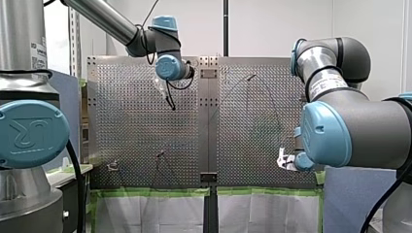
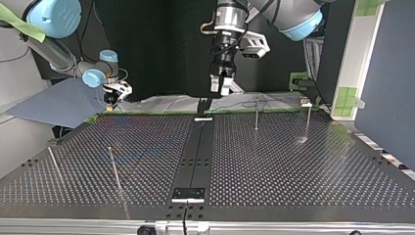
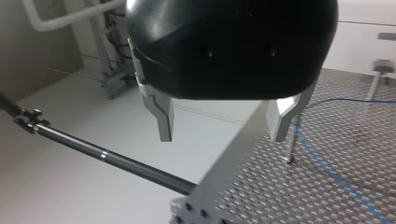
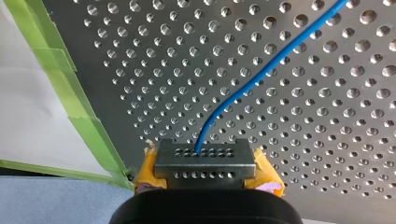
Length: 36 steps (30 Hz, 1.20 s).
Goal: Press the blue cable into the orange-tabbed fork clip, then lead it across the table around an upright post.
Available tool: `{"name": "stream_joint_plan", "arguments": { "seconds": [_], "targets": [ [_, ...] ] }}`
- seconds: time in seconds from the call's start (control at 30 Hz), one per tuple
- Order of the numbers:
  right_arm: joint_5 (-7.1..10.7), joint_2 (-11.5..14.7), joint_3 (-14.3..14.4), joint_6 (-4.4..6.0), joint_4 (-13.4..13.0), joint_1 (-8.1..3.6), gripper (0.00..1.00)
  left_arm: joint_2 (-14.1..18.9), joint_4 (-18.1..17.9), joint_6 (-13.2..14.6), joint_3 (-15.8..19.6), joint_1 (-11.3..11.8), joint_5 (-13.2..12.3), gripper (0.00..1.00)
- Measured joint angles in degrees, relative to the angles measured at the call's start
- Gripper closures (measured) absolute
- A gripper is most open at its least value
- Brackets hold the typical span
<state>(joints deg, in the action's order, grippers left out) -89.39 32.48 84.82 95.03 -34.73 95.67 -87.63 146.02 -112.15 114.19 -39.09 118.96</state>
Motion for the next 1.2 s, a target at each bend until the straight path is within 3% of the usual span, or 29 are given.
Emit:
{"name": "stream_joint_plan", "arguments": {
  "seconds": [0.23, 0.63, 1.2],
  "targets": [
    [0.00, 0.01, -0.02, 0.00, 0.01, 0.02, 1.00, -0.73, -0.12, 0.71, 3.75, 0.00, 0.06, 0.02],
    [0.01, -0.01, -0.04, 0.02, -0.15, 0.05, 1.00, -5.75, -2.04, 1.64, 9.95, -0.01, 0.08, 0.02],
    [3.48, 1.29, -0.02, -0.93, -0.66, 0.28, 1.00, -6.42, -2.87, 1.67, 18.80, 0.41, -0.01, 0.02]
  ]
}}
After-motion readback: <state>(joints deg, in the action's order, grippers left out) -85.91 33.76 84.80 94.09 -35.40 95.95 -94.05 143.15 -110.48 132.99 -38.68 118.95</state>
